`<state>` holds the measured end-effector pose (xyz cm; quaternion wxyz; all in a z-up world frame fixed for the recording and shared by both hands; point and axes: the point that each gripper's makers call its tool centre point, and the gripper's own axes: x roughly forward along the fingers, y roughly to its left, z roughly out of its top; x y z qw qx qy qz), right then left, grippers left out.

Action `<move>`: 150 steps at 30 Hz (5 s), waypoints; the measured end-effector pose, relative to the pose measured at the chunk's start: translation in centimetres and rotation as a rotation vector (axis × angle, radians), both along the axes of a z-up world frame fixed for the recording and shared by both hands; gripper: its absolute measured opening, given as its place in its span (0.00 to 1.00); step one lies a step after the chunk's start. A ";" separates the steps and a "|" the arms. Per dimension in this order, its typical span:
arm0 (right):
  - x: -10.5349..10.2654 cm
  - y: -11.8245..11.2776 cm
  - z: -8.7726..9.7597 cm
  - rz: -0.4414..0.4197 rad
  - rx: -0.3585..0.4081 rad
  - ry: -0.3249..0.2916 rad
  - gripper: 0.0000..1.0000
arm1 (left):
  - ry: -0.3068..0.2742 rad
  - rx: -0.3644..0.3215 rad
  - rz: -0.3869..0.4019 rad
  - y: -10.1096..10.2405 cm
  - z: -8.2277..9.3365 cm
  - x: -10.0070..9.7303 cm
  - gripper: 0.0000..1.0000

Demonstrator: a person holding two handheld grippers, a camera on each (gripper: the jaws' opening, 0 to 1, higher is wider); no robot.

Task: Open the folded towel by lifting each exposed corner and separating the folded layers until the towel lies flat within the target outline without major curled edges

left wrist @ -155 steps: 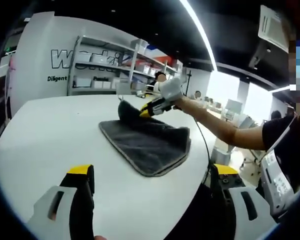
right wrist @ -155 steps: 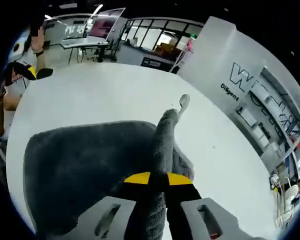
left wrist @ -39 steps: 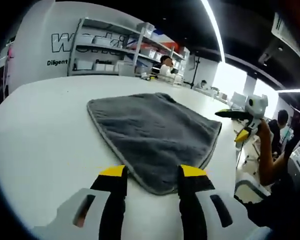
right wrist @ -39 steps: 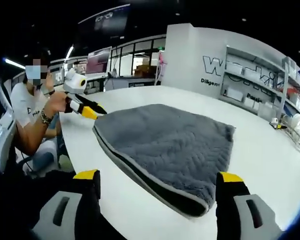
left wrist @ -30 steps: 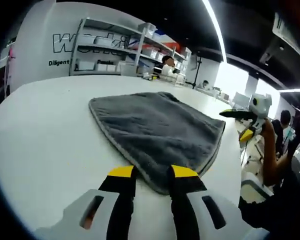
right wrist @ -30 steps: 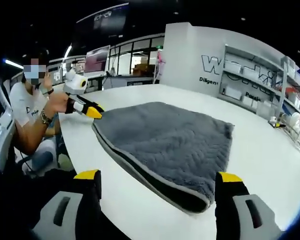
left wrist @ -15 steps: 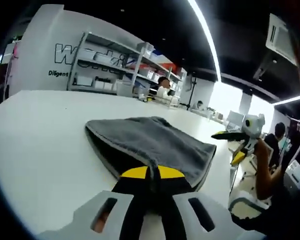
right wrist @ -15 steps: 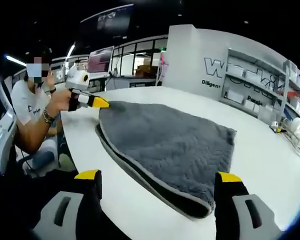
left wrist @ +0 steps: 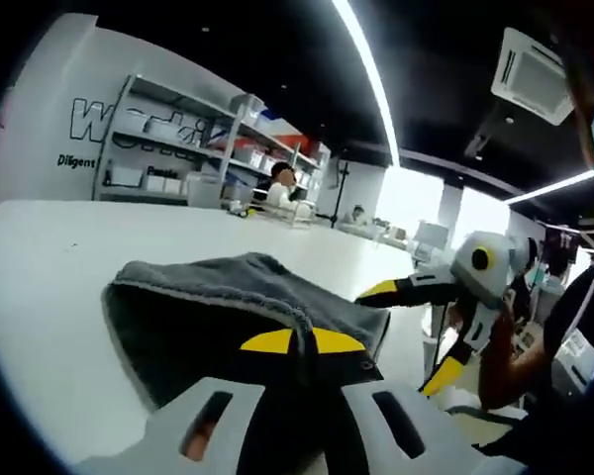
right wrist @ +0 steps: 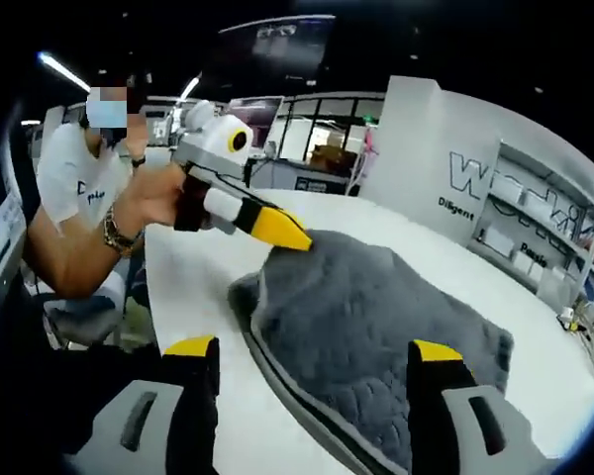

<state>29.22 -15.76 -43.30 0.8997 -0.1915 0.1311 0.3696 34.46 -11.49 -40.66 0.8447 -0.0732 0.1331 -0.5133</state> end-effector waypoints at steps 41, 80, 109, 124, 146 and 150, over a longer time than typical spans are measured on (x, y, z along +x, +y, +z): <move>5.7 -16.7 4.5 -0.471 -0.220 -0.249 0.02 | 0.045 0.079 0.099 3.7 -2.9 0.3 0.33; 3.6 -41.1 -5.7 -0.976 -0.250 0.079 0.15 | 0.119 0.184 0.176 9.5 -4.2 -2.7 0.98; 10.4 -17.8 1.6 -0.544 -0.080 -0.055 0.56 | 0.121 0.196 0.151 9.7 -4.4 -4.4 0.98; 13.0 -19.1 0.2 -0.557 -0.227 -0.085 0.04 | 0.104 0.185 0.125 9.1 -4.0 -5.2 0.95; 16.3 -35.6 8.2 -0.791 -0.512 -0.137 0.00 | 0.102 0.185 0.108 8.9 -4.3 -5.2 0.94; 17.8 -38.3 8.4 -0.822 -0.582 -0.098 0.00 | 0.101 0.184 0.110 8.9 -4.2 -5.3 0.94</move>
